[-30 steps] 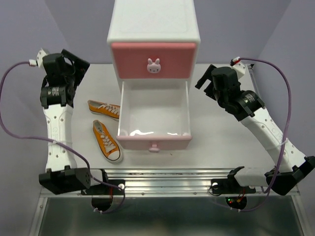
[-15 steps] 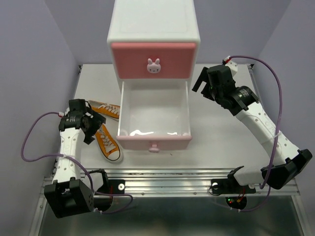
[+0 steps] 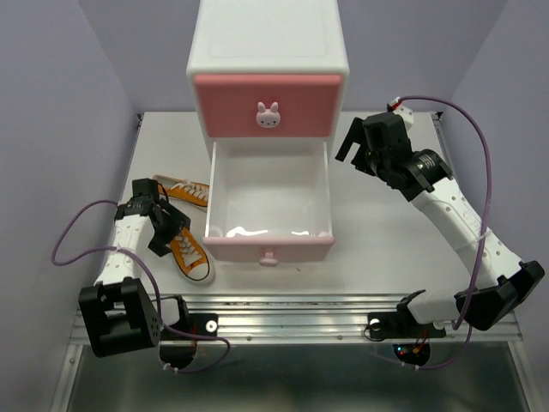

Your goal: Place and organize the shoes in the shoe cabinet

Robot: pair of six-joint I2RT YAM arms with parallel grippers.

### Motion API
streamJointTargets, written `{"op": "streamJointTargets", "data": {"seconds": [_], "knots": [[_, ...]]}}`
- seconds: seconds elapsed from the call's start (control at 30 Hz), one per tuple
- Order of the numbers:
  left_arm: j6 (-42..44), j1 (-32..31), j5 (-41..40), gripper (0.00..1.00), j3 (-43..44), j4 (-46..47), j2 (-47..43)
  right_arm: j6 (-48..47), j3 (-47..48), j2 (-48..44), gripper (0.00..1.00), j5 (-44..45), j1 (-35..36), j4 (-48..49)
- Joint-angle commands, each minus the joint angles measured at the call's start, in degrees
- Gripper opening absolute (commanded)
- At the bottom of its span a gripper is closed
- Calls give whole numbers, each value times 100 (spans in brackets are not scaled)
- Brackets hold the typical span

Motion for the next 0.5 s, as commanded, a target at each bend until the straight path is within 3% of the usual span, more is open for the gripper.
{"op": "streamJointTargets", "data": {"seconds": [0.0, 0.03, 0.17, 0.2, 0.23, 0.47], "knots": [[300, 37, -277, 75, -69, 149, 150, -221, 307, -66, 100, 19, -38, -46], [318, 37, -304, 62, -69, 123, 151, -239, 324, -74, 100, 37, -38, -46], [520, 37, -313, 43, -52, 70, 80, -248, 368, -75, 100, 98, -38, -55], [642, 37, -339, 6, -17, 44, 89, -248, 421, -75, 100, 107, -38, -55], [661, 37, -391, 0, 18, -17, 89, -257, 447, -66, 100, 125, -38, -55], [924, 37, -874, 0, 895, -421, -314, -423, 729, 4, 100, 160, -38, -55]]}}
